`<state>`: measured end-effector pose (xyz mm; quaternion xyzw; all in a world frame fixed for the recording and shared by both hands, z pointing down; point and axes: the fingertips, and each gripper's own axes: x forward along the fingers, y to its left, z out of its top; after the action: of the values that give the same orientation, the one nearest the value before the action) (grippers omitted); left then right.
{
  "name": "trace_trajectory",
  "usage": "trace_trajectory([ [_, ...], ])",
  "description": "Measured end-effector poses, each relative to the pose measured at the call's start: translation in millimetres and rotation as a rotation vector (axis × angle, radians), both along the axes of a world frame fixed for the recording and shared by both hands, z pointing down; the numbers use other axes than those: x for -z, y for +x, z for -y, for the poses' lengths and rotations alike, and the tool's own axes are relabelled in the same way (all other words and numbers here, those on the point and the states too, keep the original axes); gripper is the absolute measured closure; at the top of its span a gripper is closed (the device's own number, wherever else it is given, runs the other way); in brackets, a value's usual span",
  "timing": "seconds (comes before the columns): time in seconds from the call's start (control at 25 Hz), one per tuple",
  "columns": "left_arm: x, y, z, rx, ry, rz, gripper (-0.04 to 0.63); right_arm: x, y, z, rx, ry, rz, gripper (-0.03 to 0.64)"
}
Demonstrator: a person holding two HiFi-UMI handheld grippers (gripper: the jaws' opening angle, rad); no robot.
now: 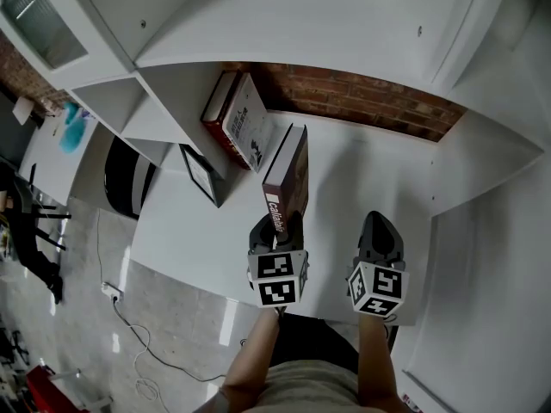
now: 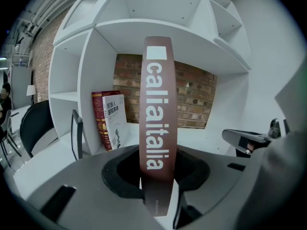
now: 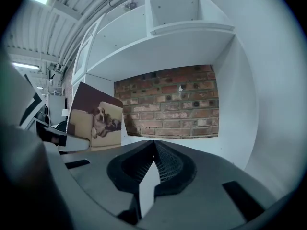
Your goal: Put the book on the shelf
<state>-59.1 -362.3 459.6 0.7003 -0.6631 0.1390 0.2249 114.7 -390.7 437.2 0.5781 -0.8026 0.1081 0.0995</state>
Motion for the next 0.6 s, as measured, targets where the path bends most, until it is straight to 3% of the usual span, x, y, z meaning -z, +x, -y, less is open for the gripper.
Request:
trace_trajectory([
  [0.6,-36.0,-7.6,52.1,-0.045,-0.049,-0.008,0.446,-20.2,-16.5,40.9,-0.014,-0.031,-0.026,0.6],
])
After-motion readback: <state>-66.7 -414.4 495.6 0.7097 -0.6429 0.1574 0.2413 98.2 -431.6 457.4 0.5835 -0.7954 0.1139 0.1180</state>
